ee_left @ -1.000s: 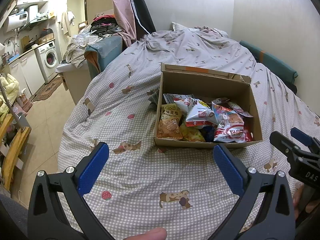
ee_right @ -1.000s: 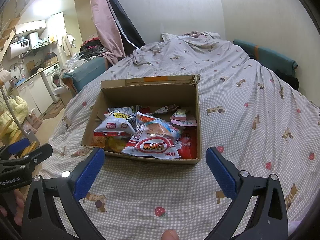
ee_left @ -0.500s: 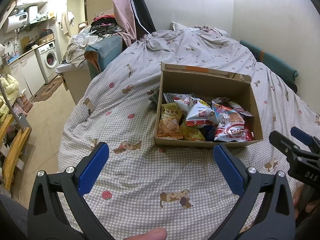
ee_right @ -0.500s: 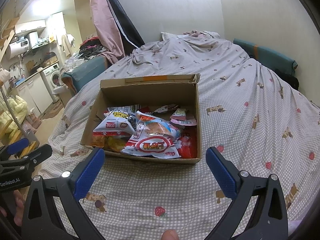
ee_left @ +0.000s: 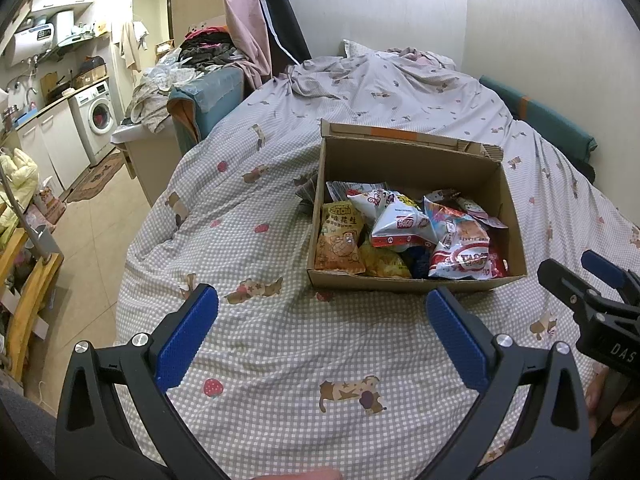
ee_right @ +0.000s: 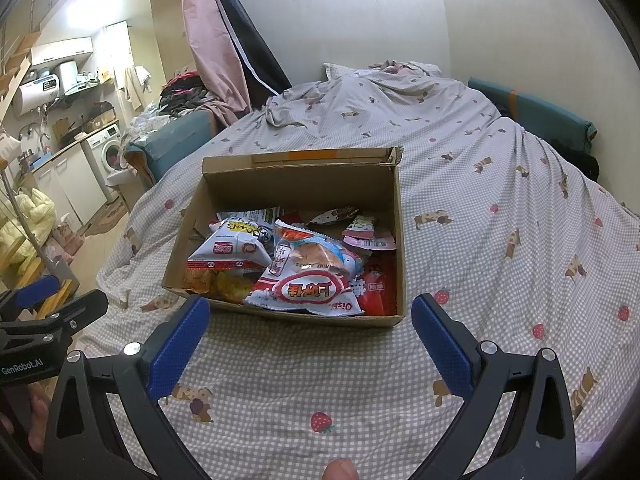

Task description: Organize snacks

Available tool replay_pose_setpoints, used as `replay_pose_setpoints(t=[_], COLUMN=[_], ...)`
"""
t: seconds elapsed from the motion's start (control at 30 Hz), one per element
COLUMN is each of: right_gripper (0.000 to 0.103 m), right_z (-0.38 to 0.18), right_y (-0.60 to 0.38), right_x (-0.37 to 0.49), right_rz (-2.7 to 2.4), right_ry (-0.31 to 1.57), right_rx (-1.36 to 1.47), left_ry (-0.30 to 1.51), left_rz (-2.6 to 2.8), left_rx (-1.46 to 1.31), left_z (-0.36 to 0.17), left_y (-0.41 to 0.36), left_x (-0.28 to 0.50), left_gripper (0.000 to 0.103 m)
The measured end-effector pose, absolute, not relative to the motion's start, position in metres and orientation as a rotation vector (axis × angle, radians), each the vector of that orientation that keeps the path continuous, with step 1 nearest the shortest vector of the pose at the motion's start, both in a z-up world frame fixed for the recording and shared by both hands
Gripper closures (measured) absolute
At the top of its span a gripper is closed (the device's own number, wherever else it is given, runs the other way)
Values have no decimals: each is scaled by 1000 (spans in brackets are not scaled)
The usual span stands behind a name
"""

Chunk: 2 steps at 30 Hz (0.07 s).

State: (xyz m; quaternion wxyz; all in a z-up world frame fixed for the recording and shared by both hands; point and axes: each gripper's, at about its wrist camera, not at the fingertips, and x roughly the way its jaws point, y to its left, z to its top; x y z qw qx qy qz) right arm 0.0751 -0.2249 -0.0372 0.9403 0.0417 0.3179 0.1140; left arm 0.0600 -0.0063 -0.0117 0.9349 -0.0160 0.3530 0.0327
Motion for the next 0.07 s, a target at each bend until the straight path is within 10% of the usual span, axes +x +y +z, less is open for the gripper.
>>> replay_pose_setpoints(t=[0.07], right_gripper=[0], right_z=[-37], right_y=[-225], right_x=[75], right_rz=[233], right_ry=[648], right_rx=[85], left_ry=[722], left_rz=[67], left_rx=[-34], left_z=[-12], left_y=[-6], left_x=[60], left_gripper=[0])
